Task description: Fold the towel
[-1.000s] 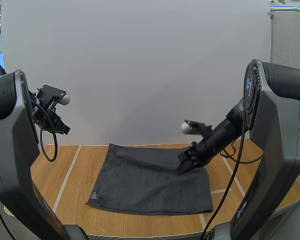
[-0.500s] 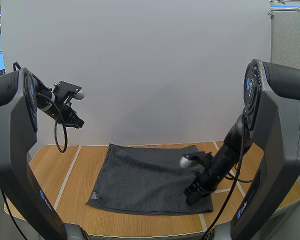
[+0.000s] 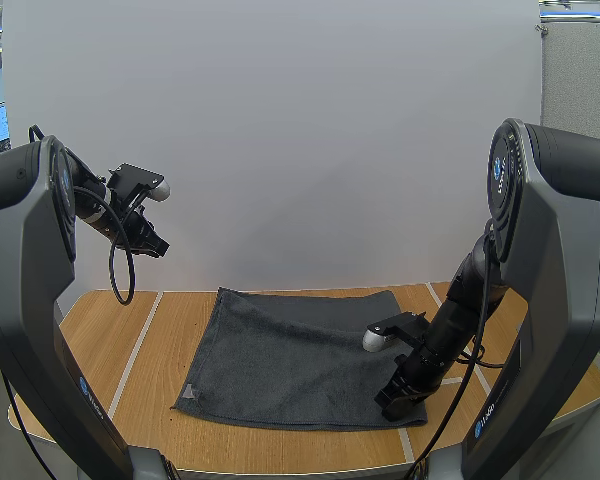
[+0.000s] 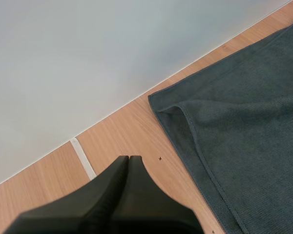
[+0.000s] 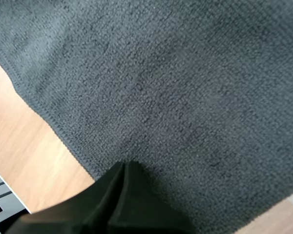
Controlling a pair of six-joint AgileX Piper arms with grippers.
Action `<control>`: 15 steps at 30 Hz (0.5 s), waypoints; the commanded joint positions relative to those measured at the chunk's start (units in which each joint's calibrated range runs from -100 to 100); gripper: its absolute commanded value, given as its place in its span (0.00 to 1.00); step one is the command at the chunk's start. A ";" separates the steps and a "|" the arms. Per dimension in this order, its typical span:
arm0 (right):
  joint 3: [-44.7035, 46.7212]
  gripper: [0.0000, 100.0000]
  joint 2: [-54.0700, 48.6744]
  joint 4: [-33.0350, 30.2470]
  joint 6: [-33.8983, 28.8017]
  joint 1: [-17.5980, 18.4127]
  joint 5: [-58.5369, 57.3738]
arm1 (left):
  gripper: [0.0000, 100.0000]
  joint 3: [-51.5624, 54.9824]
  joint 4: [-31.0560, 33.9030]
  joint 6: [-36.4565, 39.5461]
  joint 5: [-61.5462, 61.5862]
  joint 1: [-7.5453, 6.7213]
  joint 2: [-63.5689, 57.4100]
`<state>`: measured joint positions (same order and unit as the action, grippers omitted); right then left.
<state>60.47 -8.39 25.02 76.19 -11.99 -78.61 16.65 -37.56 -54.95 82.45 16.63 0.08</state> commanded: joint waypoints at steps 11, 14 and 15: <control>2.79 0.00 -0.58 -4.78 -0.19 0.09 3.69 | 0.00 -0.49 -0.68 -1.47 -1.44 -0.73 2.13; 2.79 0.00 -1.20 -4.89 -0.20 0.09 3.69 | 0.00 -0.83 -0.55 -1.47 -1.63 -1.90 4.42; 2.79 0.00 -1.58 -4.89 -0.30 0.09 3.52 | 0.00 -1.08 -0.55 -1.47 -1.63 -2.36 5.34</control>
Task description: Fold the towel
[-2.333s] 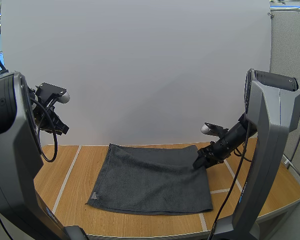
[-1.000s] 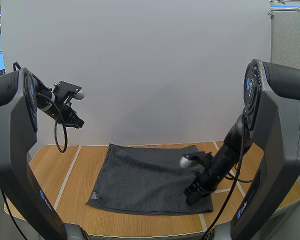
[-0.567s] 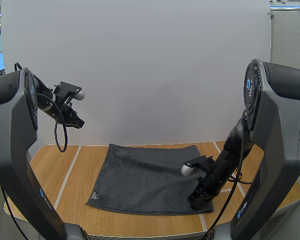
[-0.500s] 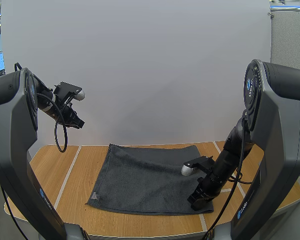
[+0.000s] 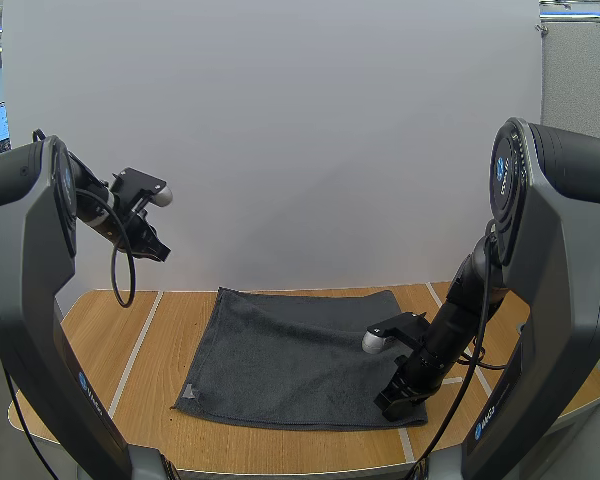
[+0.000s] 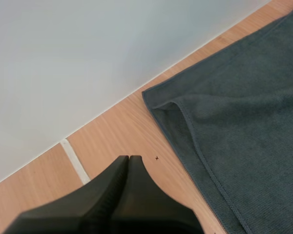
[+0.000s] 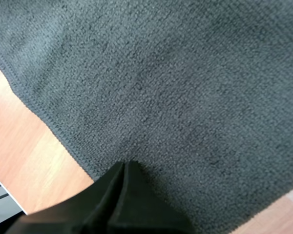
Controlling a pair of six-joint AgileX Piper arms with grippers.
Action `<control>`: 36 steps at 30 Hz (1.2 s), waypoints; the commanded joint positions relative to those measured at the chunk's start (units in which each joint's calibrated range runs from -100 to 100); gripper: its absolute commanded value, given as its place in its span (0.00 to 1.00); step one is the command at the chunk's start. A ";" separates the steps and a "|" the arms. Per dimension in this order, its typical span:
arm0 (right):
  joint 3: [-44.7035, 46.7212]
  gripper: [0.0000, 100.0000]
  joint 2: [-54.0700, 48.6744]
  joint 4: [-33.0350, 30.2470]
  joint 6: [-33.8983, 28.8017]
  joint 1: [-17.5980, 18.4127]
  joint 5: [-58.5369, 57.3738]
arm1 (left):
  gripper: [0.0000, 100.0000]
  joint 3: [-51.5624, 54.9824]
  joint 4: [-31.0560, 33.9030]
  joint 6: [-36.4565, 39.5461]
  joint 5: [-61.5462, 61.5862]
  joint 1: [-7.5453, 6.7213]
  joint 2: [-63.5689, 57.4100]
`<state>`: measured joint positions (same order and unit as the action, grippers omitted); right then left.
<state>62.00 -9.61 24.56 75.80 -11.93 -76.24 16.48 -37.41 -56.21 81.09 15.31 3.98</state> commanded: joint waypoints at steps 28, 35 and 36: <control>1.26 0.00 -3.99 -2.16 -0.20 0.03 0.96 | 0.00 -18.02 5.51 5.07 2.52 -7.83 29.61; 1.26 0.00 -3.99 -2.02 -0.20 0.03 0.96 | 0.00 -20.98 1.51 4.73 5.46 -7.83 32.45; 1.26 0.00 -3.99 -1.89 -0.20 0.03 0.96 | 0.00 -21.39 0.98 4.65 6.19 -7.83 32.86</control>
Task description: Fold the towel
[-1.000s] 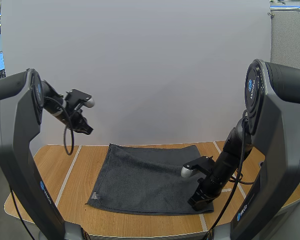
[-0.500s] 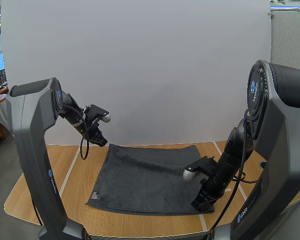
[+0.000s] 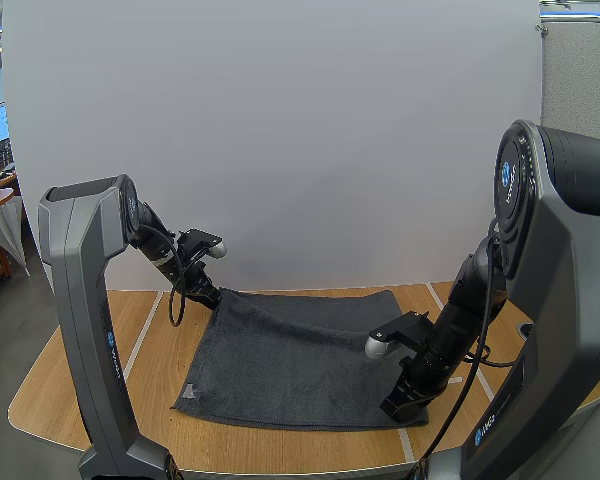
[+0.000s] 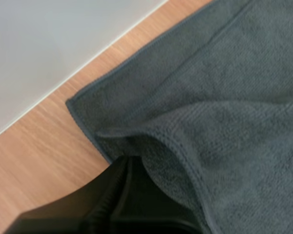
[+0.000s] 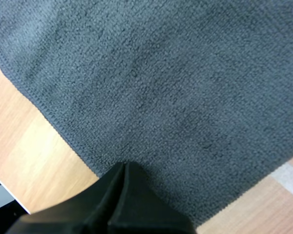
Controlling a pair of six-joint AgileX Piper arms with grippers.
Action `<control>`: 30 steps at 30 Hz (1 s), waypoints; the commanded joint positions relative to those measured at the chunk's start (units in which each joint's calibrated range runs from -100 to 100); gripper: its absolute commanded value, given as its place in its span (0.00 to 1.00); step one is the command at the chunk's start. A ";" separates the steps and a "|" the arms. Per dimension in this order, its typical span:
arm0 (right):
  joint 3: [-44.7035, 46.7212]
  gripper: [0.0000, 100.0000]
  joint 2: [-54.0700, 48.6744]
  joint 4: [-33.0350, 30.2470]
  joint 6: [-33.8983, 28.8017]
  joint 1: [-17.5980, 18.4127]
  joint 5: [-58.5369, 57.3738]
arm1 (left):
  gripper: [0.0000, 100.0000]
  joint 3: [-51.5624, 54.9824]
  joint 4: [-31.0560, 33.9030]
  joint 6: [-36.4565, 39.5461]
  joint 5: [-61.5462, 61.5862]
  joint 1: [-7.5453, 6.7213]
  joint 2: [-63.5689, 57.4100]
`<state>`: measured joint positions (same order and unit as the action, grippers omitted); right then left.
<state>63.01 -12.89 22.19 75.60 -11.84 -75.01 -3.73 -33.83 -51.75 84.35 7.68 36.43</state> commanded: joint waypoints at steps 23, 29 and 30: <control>0.24 0.00 -0.72 1.11 0.01 -0.06 -2.26 | 0.00 -3.56 -13.11 -2.45 -8.77 -1.49 7.04; 0.29 0.00 -0.72 0.83 0.01 -0.06 -5.68 | 0.00 -5.57 -15.10 -2.45 -2.77 -1.49 7.04; 0.29 0.00 -0.72 0.52 0.01 -0.06 -5.87 | 0.00 -5.57 -15.10 -2.45 -2.00 -1.49 7.04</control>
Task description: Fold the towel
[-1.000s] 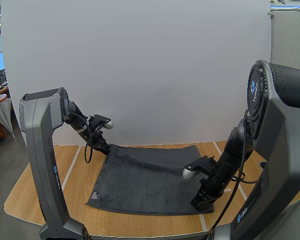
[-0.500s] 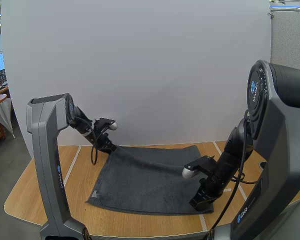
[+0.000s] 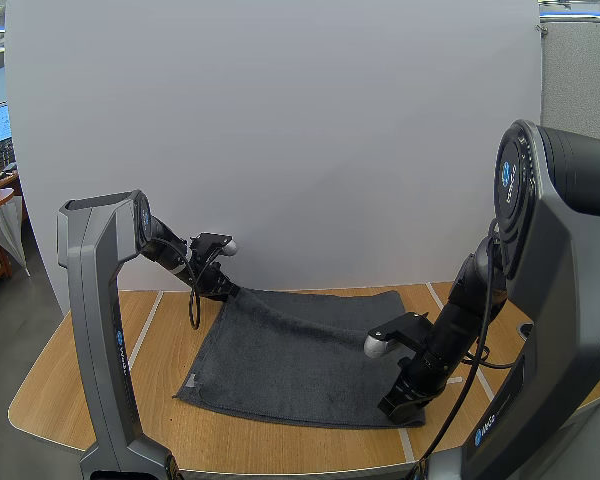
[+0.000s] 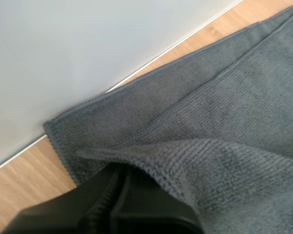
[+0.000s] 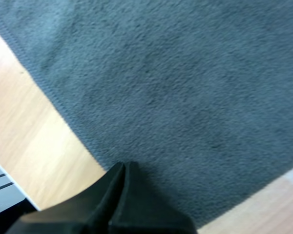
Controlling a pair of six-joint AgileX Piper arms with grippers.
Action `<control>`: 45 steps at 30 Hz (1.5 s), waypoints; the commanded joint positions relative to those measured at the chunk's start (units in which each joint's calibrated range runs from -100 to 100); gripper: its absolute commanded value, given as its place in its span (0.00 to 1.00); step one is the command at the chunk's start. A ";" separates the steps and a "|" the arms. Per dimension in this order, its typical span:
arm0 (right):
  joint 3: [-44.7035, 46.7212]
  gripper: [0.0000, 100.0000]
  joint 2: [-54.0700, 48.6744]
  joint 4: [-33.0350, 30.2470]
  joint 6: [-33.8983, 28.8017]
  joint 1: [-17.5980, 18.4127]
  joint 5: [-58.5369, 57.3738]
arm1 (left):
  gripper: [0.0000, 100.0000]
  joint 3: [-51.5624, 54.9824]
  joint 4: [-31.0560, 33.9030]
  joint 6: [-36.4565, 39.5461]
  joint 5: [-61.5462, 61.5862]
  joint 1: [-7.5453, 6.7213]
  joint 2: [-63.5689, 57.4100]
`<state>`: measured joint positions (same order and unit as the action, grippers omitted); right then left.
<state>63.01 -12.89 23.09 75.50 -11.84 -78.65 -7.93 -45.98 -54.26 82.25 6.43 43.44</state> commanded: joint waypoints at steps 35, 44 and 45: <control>1.33 0.00 -0.72 -7.84 1.27 -0.06 0.20 | 0.00 9.74 13.36 6.31 -0.11 2.07 -7.63; 1.33 0.00 -0.72 -12.35 0.45 -0.06 0.20 | 0.00 9.74 13.19 6.45 -1.33 2.79 -13.27; 1.33 0.00 -0.72 -12.35 0.45 -0.06 0.20 | 0.00 9.74 12.70 6.45 -1.35 2.79 -13.27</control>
<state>63.80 -13.29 12.65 75.91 -11.84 -79.58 1.56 -32.14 -48.07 80.53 9.42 31.17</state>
